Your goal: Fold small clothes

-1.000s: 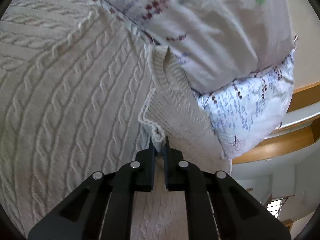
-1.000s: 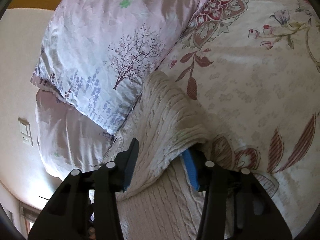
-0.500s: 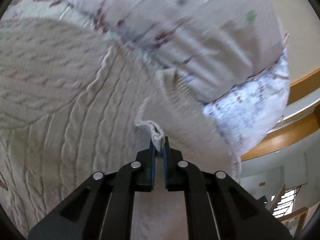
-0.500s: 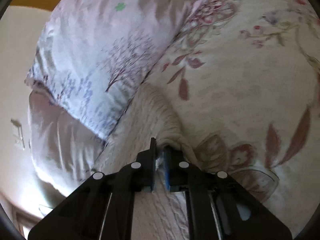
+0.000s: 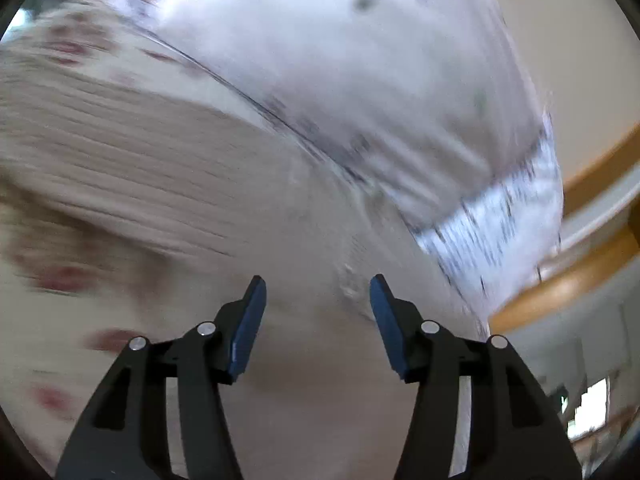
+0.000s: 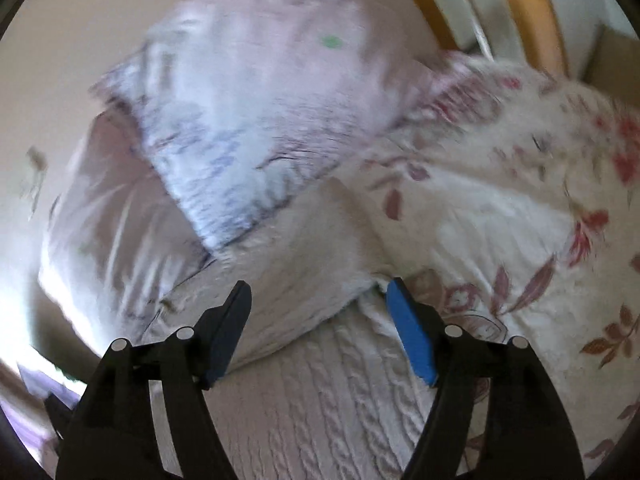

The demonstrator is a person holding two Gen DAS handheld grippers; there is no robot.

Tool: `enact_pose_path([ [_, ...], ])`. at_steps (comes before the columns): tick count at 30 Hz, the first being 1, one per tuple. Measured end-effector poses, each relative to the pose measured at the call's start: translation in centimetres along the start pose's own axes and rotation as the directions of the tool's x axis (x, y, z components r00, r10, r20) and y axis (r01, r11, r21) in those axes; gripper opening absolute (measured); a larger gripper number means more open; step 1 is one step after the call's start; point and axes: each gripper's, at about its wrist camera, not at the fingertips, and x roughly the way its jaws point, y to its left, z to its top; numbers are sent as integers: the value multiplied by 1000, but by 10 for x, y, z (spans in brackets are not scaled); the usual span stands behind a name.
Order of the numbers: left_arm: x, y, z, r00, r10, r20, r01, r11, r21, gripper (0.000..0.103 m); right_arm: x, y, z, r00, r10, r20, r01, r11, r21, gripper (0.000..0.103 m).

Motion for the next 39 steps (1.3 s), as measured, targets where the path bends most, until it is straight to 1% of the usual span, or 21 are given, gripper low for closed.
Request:
enact_pose_path([
  [2,-29,31,9,996,51,67,-46,996,-75,52,4,8,-5,999,46,-29,-47,998,-29,73],
  [3,-37,42,11,994,71,86,-62,993,-102,52,8,13,-11,995,84,-57,-87,995,-53,73],
  [4,-47,55,14,989,99,108,-84,987,-136,52,11,17,-14,992,102,-71,-107,992,-66,73],
  [6,-63,83,17,978,159,137,-126,967,-222,51,20,27,-24,985,139,-105,-150,983,-102,73],
  [8,-73,105,19,971,185,153,-132,944,-304,49,29,36,-36,975,170,-144,-189,973,-133,73],
  [10,-76,119,22,964,211,163,-144,926,-349,47,35,42,-45,965,195,-175,-221,964,-147,73],
  [13,-76,135,32,961,204,186,-117,912,-394,41,37,46,-53,957,209,-199,-244,954,-171,73],
  [14,-76,141,36,960,201,197,-106,905,-411,40,37,46,-53,955,216,-201,-252,952,-172,73],
  [18,-74,154,48,953,197,229,-72,885,-461,36,40,42,-53,947,240,-213,-273,952,-139,73],
  [20,-71,158,51,950,205,238,-67,872,-485,31,40,37,-52,944,244,-222,-275,954,-118,73],
  [21,-71,162,52,949,204,241,-61,867,-494,27,41,36,-52,942,249,-226,-278,954,-111,73],
  [22,-71,166,53,948,206,242,-58,862,-504,19,43,37,-52,941,250,-228,-280,954,-109,73],
  [24,-69,171,55,949,204,239,-52,853,-519,12,43,38,-53,939,253,-234,-285,952,-112,73],
  [27,-68,179,58,952,188,242,-25,835,-549,9,45,38,-53,935,259,-243,-292,950,-110,73],
  [29,-68,178,61,951,179,254,-12,838,-545,7,45,37,-53,933,265,-245,-297,949,-103,73],
  [31,-72,164,65,943,169,288,-1,865,-502,6,45,36,-52,930,272,-247,-303,948,-97,73],
  [33,-76,145,68,939,123,322,38,892,-451,6,46,35,-52,927,281,-248,-312,946,-93,73],
  [34,-77,131,71,938,75,337,76,907,-413,6,46,35,-52,925,287,-248,-317,944,-90,73],
  [36,-76,103,74,935,-5,355,135,929,-344,6,46,35,-52,923,295,-246,-323,942,-85,73],
  [38,-71,73,74,930,-81,358,187,944,-272,6,46,34,-52,922,301,-244,-328,941,-79,73],
  [39,-66,53,73,927,-134,350,222,949,-224,6,46,33,-52,921,304,-242,-331,941,-77,73],
])
